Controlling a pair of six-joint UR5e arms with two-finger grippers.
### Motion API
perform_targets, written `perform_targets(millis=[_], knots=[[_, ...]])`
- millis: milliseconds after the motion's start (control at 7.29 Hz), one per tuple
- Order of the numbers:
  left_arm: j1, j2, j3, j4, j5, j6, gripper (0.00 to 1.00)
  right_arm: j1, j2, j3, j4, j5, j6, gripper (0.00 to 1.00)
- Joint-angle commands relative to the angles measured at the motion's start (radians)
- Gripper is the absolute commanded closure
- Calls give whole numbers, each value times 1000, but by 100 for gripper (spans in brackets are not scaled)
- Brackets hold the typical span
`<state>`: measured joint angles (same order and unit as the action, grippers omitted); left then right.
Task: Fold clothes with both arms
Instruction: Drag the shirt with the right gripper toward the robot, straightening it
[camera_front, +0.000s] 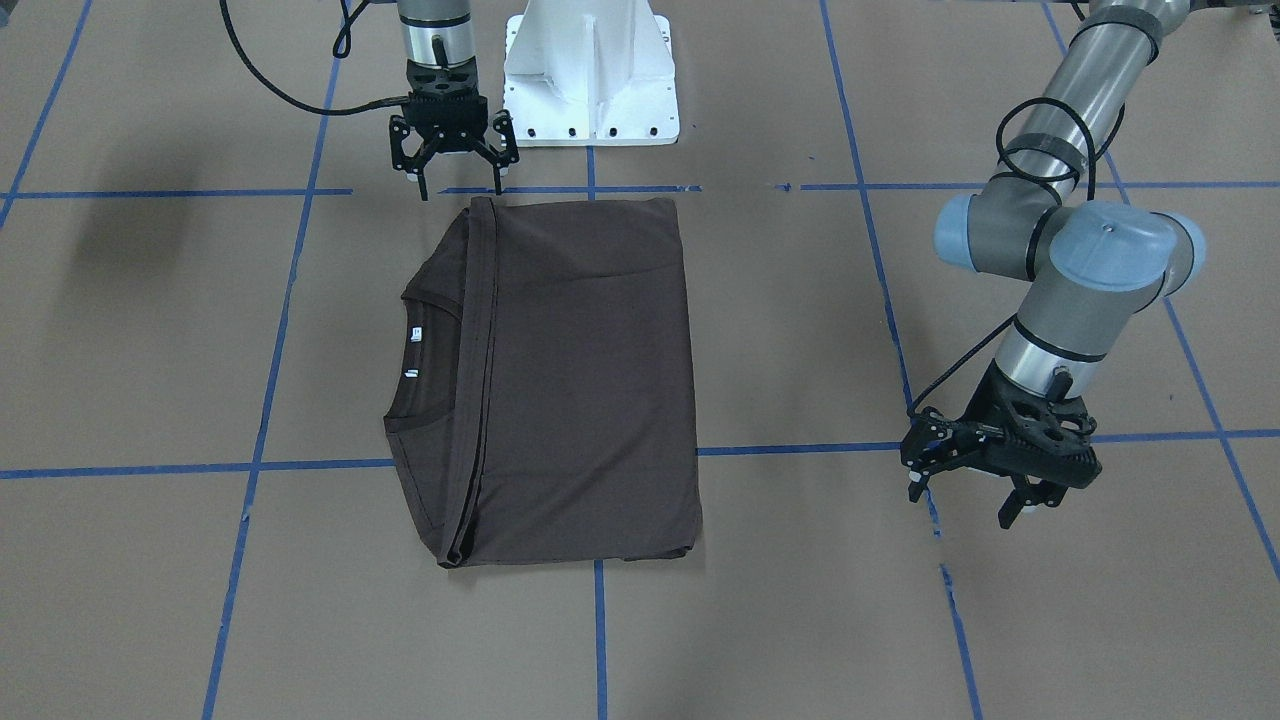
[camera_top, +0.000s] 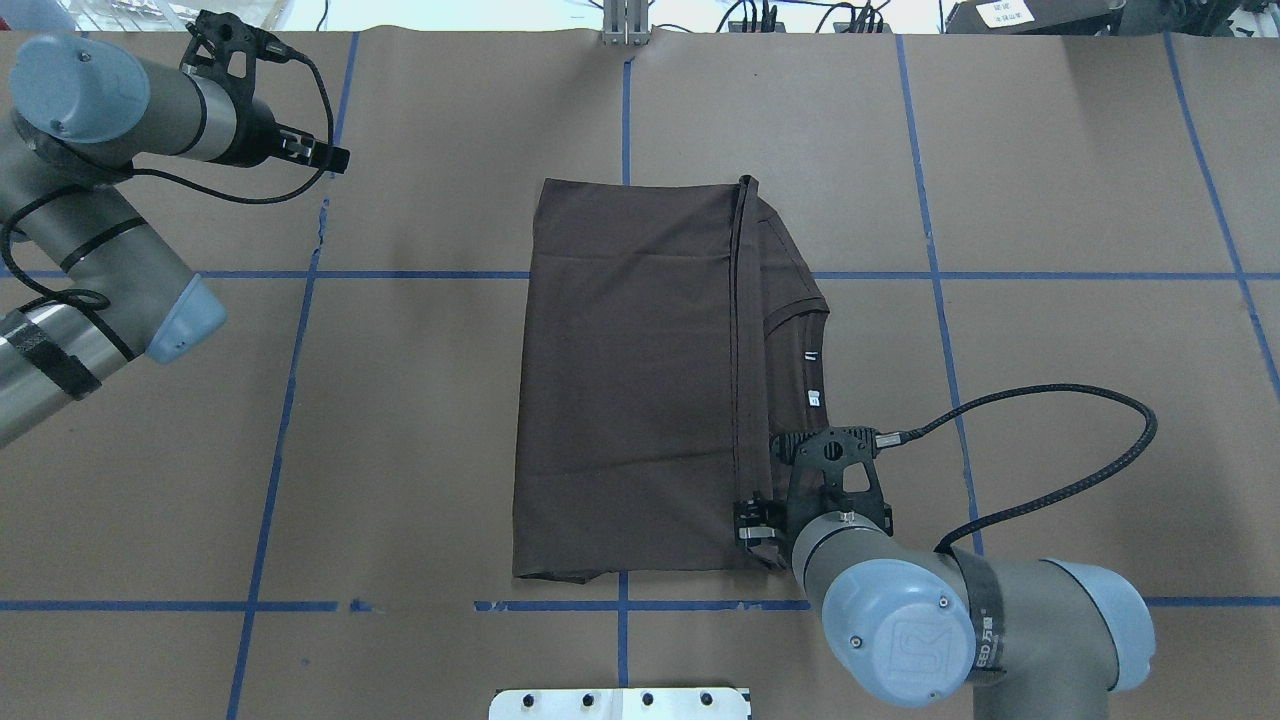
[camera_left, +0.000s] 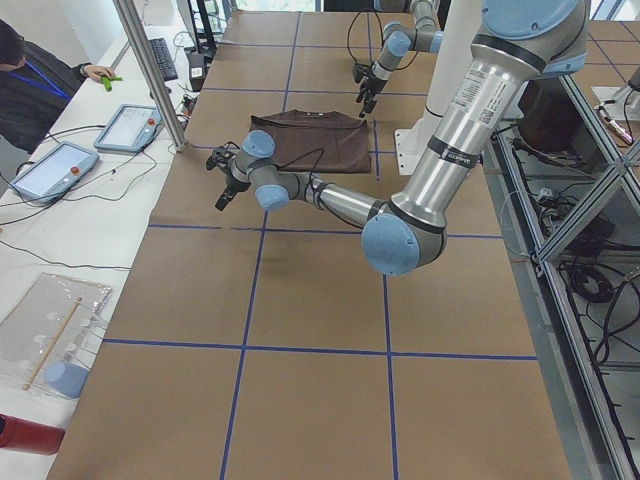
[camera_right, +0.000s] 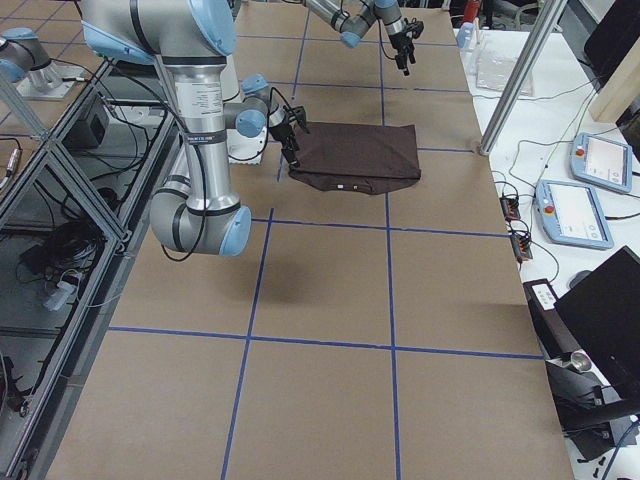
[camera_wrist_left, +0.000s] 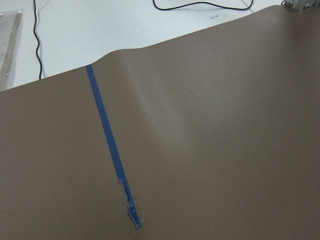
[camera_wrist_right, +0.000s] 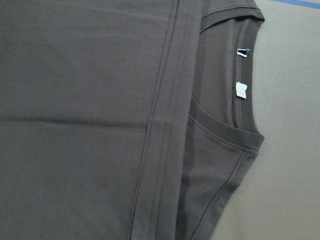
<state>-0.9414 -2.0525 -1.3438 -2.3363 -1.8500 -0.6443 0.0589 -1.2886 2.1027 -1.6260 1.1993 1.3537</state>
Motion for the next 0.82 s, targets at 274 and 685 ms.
perform_targets(millis=[274,685], knots=[[1,8,-2,0,0,0,0,-63,58,-87,-11,-78,-39,53],[1,8,0,0,0,0,0,-50,58,-86,-14,-80,-110,75]])
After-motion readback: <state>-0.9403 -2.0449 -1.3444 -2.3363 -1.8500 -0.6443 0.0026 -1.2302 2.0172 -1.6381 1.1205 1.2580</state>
